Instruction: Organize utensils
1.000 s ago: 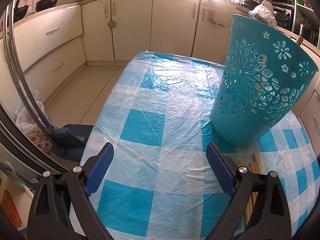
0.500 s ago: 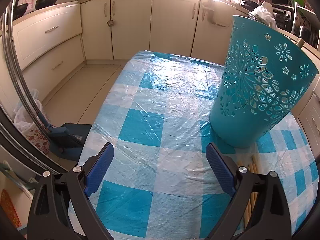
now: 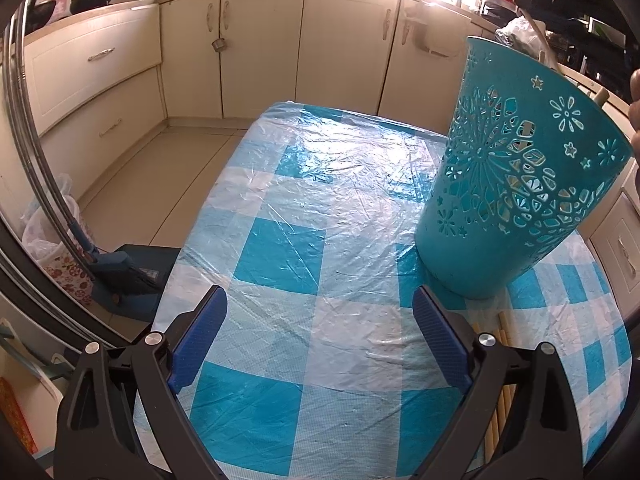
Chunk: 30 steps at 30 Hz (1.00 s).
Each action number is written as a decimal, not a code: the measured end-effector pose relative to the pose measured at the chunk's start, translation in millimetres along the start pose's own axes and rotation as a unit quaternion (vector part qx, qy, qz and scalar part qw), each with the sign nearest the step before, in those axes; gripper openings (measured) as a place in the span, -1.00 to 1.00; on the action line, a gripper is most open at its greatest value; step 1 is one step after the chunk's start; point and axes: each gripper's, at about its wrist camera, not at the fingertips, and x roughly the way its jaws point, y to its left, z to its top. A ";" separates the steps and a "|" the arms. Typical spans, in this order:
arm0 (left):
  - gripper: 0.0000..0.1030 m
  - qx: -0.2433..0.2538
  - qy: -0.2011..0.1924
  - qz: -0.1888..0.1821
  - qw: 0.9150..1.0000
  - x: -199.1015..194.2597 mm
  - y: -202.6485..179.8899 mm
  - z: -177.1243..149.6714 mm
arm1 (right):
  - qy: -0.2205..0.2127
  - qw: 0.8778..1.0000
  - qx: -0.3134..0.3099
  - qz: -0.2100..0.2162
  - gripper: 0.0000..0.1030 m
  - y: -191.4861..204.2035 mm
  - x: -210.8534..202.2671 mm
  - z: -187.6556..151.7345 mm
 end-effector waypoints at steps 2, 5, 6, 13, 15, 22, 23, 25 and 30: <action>0.75 0.000 0.000 0.000 1.000 0.5 0.1 0.5 | 0.007 1.000 -0.016 -0.003 -0.89 3.7 -0.2 -2.6; 0.76 0.000 0.001 0.002 1.000 1.0 -0.2 0.4 | 0.017 0.999 -0.029 -0.005 -0.89 6.2 -3.9 -8.4; 0.76 0.000 0.001 0.002 1.000 1.0 -0.1 0.4 | 0.019 0.999 -0.031 -0.004 -0.89 6.4 -5.2 -9.4; 0.76 -0.004 0.001 0.003 1.000 1.5 1.1 0.5 | 0.002 0.999 -0.043 -0.005 -0.71 3.6 -55.4 -23.6; 0.76 -0.005 0.001 0.003 1.000 1.7 1.5 0.6 | 0.002 0.999 -0.048 -0.011 -0.64 1.7 -78.2 -39.4; 0.77 -0.002 0.002 0.005 1.000 2.0 1.3 0.8 | 0.151 0.985 -0.067 -0.056 -0.61 -14.0 -83.5 -137.4; 0.77 -0.002 0.003 0.005 1.000 2.1 1.0 0.9 | 0.170 0.981 -0.066 -0.061 -0.63 -16.4 -78.4 -147.1; 0.77 -0.002 0.004 0.006 1.000 2.6 0.8 1.1 | 0.205 0.975 -0.054 -0.063 -0.65 -23.0 -64.0 -164.8; 0.78 -0.004 0.005 0.008 1.000 3.7 0.3 1.1 | 0.237 0.967 -0.054 -0.078 -0.67 -25.6 -35.7 -175.3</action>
